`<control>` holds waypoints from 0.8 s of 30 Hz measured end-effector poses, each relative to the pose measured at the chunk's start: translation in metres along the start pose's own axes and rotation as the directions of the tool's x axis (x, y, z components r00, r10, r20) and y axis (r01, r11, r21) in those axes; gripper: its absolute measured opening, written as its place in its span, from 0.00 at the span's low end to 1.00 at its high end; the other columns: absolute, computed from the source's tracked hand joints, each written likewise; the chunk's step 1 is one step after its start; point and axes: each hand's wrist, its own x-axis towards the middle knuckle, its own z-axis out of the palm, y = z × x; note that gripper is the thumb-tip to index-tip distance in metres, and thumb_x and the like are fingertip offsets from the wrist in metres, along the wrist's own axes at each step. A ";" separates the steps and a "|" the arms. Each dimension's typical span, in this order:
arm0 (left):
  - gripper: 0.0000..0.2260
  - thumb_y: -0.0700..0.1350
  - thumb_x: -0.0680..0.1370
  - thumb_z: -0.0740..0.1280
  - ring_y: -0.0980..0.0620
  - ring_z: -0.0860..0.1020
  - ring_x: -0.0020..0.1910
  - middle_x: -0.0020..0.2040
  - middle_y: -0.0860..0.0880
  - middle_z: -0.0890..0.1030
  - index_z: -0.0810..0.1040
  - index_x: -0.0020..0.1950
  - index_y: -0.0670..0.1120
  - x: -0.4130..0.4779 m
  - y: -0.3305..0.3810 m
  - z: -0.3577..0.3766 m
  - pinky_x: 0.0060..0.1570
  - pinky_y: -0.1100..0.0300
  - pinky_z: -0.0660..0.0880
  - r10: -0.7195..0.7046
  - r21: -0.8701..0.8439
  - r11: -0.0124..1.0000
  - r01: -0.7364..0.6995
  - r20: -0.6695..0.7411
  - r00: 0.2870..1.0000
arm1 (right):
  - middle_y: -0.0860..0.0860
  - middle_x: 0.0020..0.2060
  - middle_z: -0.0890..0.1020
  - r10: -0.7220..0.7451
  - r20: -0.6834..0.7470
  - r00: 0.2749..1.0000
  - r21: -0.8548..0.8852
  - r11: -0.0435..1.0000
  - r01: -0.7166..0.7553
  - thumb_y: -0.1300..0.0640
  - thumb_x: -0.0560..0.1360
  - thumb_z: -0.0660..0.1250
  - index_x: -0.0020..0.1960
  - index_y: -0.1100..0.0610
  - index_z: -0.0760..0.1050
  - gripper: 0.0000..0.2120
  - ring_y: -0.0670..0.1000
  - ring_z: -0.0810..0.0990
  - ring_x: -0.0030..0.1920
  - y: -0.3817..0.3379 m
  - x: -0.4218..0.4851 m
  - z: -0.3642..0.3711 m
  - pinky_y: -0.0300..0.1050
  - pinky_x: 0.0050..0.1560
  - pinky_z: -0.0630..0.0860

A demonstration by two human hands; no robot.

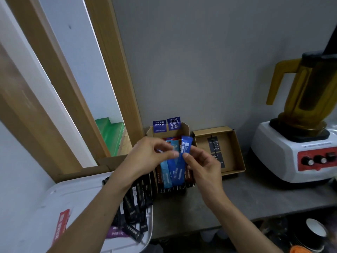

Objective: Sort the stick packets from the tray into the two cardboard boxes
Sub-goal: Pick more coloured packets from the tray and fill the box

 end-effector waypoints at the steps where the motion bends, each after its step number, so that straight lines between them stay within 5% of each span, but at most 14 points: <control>1: 0.16 0.61 0.74 0.73 0.59 0.83 0.52 0.53 0.58 0.84 0.83 0.59 0.57 0.002 0.002 0.001 0.57 0.51 0.81 0.056 -0.040 0.997 -0.058 -0.046 0.997 | 0.50 0.55 0.87 0.001 0.032 0.999 -0.016 1.000 -0.001 0.56 0.76 0.72 0.63 0.54 0.81 0.16 0.50 0.86 0.56 0.001 -0.001 0.000 0.49 0.53 0.84; 6: 0.06 0.50 0.78 0.73 0.63 0.82 0.49 0.49 0.59 0.85 0.85 0.55 0.54 0.014 0.012 0.005 0.54 0.57 0.81 0.164 -0.010 0.986 -0.164 -0.059 0.985 | 0.48 0.54 0.87 0.018 0.096 0.995 -0.096 0.995 -0.009 0.54 0.74 0.73 0.62 0.53 0.82 0.16 0.47 0.86 0.56 0.008 -0.006 0.002 0.47 0.53 0.84; 10: 0.03 0.49 0.80 0.72 0.66 0.80 0.40 0.42 0.59 0.83 0.84 0.51 0.54 0.026 0.013 0.007 0.42 0.68 0.73 0.148 0.049 0.989 -0.143 -0.117 0.982 | 0.46 0.48 0.86 -0.002 0.086 0.996 -0.425 0.904 0.038 0.56 0.76 0.74 0.56 0.50 0.80 0.10 0.40 0.85 0.49 0.021 -0.010 -0.003 0.39 0.46 0.83; 13: 0.02 0.48 0.81 0.70 0.63 0.79 0.38 0.39 0.59 0.81 0.83 0.50 0.53 0.035 0.009 0.014 0.39 0.68 0.70 0.133 0.100 0.988 -0.119 -0.153 0.979 | 0.42 0.46 0.84 -0.063 0.069 0.996 -0.618 0.781 0.092 0.51 0.77 0.73 0.56 0.47 0.77 0.09 0.38 0.83 0.46 0.026 -0.010 -0.008 0.35 0.43 0.81; 17: 0.05 0.46 0.83 0.66 0.62 0.77 0.42 0.43 0.58 0.80 0.82 0.53 0.51 0.048 -0.001 0.026 0.38 0.68 0.67 0.113 0.178 0.981 -0.081 -0.175 0.978 | 0.38 0.45 0.78 -0.229 0.124 0.966 -0.861 0.458 0.220 0.48 0.77 0.73 0.56 0.45 0.74 0.11 0.40 0.80 0.42 0.029 -0.014 -0.013 0.37 0.41 0.79; 24: 0.08 0.43 0.84 0.63 0.58 0.75 0.47 0.48 0.55 0.78 0.82 0.56 0.46 0.066 -0.011 0.042 0.40 0.66 0.66 0.113 0.253 0.964 -0.085 -0.096 0.989 | 0.46 0.56 0.80 -0.187 0.433 0.882 -0.878 0.133 0.459 0.49 0.78 0.69 0.60 0.49 0.79 0.11 0.44 0.78 0.53 0.050 -0.020 0.001 0.37 0.50 0.77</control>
